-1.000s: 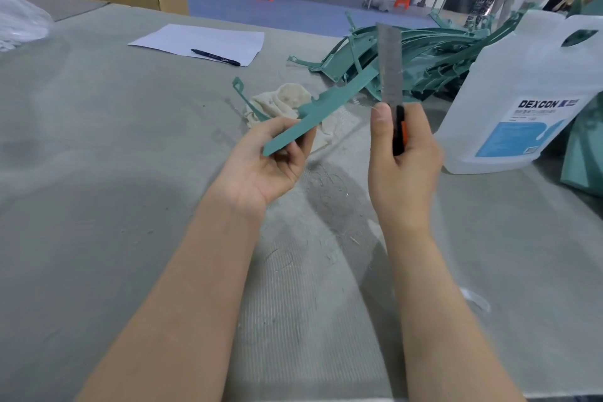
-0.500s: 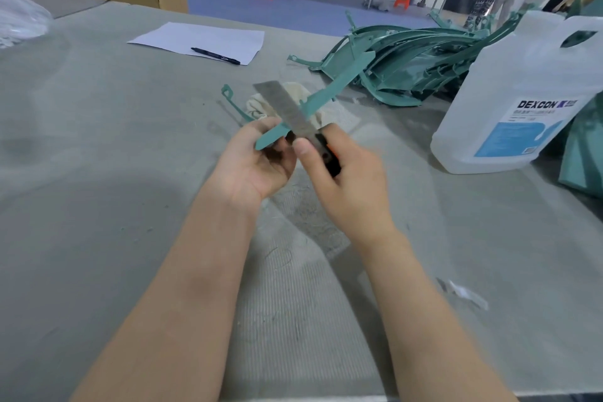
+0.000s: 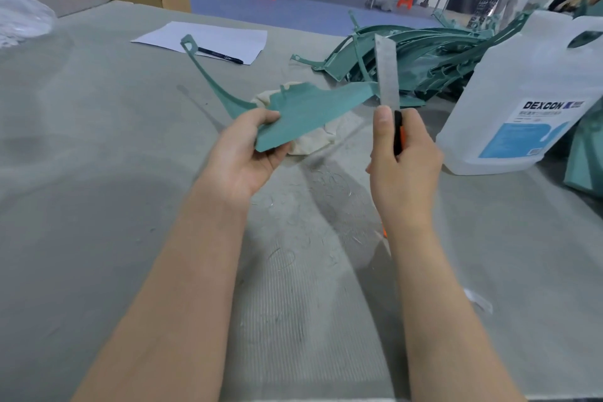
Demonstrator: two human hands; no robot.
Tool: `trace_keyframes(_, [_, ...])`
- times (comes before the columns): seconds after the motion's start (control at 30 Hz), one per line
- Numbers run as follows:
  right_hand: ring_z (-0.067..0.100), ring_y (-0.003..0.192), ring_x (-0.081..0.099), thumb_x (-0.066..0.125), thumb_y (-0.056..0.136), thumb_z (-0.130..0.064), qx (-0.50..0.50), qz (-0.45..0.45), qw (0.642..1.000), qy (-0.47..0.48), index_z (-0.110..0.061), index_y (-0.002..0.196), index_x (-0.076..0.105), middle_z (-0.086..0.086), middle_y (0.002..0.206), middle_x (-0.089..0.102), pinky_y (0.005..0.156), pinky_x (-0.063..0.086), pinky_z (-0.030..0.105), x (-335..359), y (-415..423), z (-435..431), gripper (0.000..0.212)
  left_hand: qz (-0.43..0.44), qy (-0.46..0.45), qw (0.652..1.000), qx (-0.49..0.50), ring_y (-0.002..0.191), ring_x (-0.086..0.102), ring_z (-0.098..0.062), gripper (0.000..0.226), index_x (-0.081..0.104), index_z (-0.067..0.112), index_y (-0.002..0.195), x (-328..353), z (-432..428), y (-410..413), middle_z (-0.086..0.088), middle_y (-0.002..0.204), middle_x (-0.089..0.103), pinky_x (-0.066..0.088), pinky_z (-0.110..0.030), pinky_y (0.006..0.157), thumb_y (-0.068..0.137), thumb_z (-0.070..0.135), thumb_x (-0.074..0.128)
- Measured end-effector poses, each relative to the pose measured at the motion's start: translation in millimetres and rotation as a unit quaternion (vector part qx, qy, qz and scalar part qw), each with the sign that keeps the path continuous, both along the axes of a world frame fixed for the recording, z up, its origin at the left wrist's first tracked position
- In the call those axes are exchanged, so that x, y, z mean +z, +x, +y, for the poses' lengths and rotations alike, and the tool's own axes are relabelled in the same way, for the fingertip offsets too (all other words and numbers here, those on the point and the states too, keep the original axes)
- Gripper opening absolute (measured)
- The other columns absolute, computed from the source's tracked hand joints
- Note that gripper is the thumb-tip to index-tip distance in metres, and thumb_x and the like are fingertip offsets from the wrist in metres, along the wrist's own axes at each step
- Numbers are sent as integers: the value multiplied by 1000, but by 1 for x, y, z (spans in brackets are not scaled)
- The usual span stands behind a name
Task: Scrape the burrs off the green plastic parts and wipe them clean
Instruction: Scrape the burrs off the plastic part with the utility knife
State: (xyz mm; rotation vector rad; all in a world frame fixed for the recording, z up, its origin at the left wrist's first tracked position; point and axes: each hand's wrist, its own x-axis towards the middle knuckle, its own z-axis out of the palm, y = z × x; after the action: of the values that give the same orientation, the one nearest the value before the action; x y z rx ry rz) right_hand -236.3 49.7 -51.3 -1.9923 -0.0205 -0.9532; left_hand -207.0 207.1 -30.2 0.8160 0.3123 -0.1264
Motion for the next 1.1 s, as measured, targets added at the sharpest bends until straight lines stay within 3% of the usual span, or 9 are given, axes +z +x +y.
trace_keyframes(0.13, [34,60,52,28,95,-54,3,13,1000,-1,-11,72,46,10,62,52,62,47,55,-2,1,0,52,-3,3,1000,-6,60,56,-12,9,56,5,82,0,-1,-1,-6,69,59,46,-14,40,91,3,53])
trace_keyframes(0.2, [33,60,51,30,95,-53,-1,15,1000,3,-13,71,46,9,60,51,61,47,55,-2,0,1,50,-2,2,1000,-15,62,56,-13,8,55,5,84,-1,-1,0,-7,73,59,44,-14,38,91,3,52])
trace_keyframes(0.33, [21,56,51,34,99,-46,-21,4,1000,10,-33,64,40,-11,55,48,60,48,50,-1,1,2,38,-3,0,1000,-21,62,57,-13,7,55,4,85,-1,0,0,-8,74,59,44,-14,38,91,3,52])
trace_keyframes(0.43, [28,57,50,32,98,-48,-22,4,1000,-1,-19,67,45,-1,56,50,60,46,53,-1,0,2,45,-1,-2,1000,-18,62,58,-13,6,54,3,86,-1,0,0,-9,76,59,43,-13,38,91,3,52])
trace_keyframes(0.5, [31,58,50,31,97,-50,-16,7,1000,-7,-17,69,46,6,58,51,60,46,54,-2,0,3,46,2,-7,1000,-18,62,58,-14,7,54,3,86,-1,1,0,-10,77,59,42,-13,37,92,3,51])
trace_keyframes(0.73, [32,57,48,34,100,-45,-7,9,1000,-10,-28,65,41,6,58,48,57,46,55,0,0,5,39,7,-17,999,-33,56,60,-13,10,54,4,83,-2,2,0,-9,76,60,38,-11,34,92,3,49])
trace_keyframes(0.97, [27,58,52,41,99,-41,60,32,994,-91,-11,76,57,3,59,55,56,45,47,-6,-6,23,41,15,-87,996,-30,43,63,-12,17,53,3,78,0,-2,-1,-7,54,63,37,-10,32,92,1,44])
trace_keyframes(1.1, [28,57,53,37,96,-44,104,46,983,-143,-9,78,58,2,60,56,55,44,46,-8,-9,31,45,17,-74,997,-12,35,55,-10,17,53,2,79,0,1,2,-6,46,58,38,-11,32,91,1,42])
